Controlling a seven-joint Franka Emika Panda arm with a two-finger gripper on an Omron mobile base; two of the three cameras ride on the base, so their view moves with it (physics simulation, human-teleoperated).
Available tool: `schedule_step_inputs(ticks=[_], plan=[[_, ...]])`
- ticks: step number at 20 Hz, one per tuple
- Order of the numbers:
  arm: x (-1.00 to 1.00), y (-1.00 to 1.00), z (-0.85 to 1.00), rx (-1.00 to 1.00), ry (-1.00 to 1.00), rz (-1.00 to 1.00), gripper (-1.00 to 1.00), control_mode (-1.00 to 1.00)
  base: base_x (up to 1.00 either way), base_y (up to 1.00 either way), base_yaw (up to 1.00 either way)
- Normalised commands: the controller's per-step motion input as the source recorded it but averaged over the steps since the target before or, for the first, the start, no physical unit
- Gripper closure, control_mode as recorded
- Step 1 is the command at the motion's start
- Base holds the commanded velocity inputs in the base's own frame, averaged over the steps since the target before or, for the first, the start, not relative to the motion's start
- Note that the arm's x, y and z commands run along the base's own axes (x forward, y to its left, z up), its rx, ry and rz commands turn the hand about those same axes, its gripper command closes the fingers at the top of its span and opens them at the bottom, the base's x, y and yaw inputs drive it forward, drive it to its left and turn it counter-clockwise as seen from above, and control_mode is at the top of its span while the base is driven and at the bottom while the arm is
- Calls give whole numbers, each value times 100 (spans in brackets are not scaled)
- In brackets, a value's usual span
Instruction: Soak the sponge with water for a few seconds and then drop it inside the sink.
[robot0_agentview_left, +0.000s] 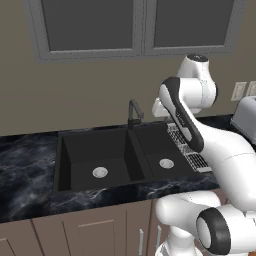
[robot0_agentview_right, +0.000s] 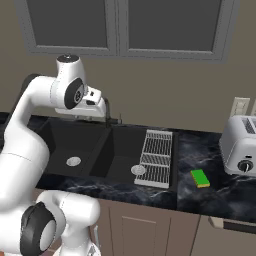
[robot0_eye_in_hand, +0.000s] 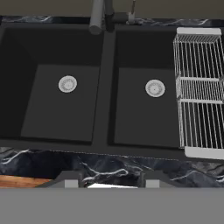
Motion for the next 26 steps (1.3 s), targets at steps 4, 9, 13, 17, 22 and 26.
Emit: schedule_step_inputs(ticks=[4, 9, 13, 17, 22, 26], plan=[[0, 0, 0, 0, 0, 0, -100, -100, 0, 0, 0], [-20, 0, 0, 0, 0, 0, -100, -100, 0, 0, 0], [-42, 0, 0, 0, -6, 0, -100, -100, 0, 0, 0], [-33, 0, 0, 1, -12, 0, -100, -100, 0, 0, 0], [-8, -10, 0, 4, -20, 0, -100, -100, 0, 0, 0], [0, -8, -3, 3, -22, 0, -100, -100, 0, 0, 0]])
